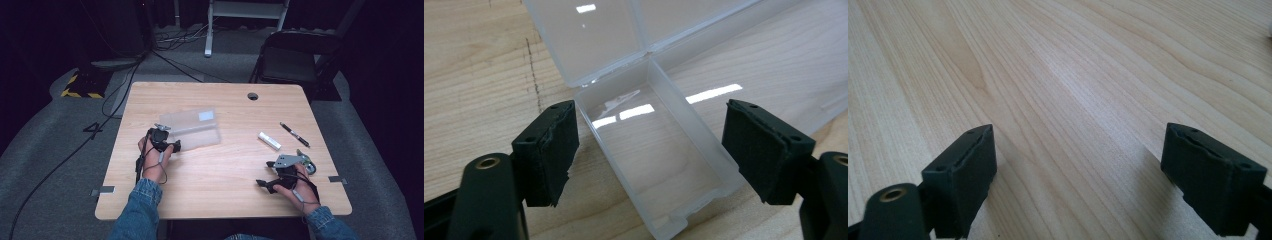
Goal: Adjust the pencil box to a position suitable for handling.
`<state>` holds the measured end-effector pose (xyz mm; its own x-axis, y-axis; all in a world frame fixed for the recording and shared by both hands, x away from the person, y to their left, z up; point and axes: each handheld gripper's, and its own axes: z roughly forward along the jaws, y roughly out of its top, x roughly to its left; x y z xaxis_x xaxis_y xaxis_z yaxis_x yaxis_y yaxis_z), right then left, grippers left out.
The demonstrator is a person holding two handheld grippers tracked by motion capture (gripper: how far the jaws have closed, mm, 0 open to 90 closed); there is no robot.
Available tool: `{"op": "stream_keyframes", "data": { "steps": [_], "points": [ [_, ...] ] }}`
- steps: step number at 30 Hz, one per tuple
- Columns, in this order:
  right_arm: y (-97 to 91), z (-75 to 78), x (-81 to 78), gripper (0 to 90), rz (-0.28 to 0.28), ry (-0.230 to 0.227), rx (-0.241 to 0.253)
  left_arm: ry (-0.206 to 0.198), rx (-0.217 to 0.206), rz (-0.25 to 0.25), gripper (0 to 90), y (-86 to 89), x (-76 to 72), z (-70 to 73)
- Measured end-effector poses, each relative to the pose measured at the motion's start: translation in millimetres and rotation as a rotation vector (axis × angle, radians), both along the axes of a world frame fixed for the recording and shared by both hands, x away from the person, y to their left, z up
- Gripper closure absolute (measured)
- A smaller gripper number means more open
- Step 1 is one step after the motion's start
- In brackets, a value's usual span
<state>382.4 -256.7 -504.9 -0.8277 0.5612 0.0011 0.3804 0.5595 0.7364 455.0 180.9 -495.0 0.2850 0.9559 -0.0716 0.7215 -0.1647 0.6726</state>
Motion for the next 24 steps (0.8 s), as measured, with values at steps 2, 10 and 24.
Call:
{"op": "stream_keyframes", "data": {
  "steps": [2,10,24],
  "points": [
    [0.0,0.0,0.0,14.8,0.000,0.000,0.000,0.005,-0.017,-0.005,26.6,1.2,-0.9,-0.6],
    [-0.1,0.0,0.1,14.8,0.002,-0.002,-0.001,0.023,-0.001,-0.042,28.8,-4.4,-5.5,0.1],
    [-1.2,0.1,-1.9,14.8,0.011,-0.003,-0.004,0.034,0.018,-0.139,29.1,-25.1,-31.3,2.8]
  ]
}}
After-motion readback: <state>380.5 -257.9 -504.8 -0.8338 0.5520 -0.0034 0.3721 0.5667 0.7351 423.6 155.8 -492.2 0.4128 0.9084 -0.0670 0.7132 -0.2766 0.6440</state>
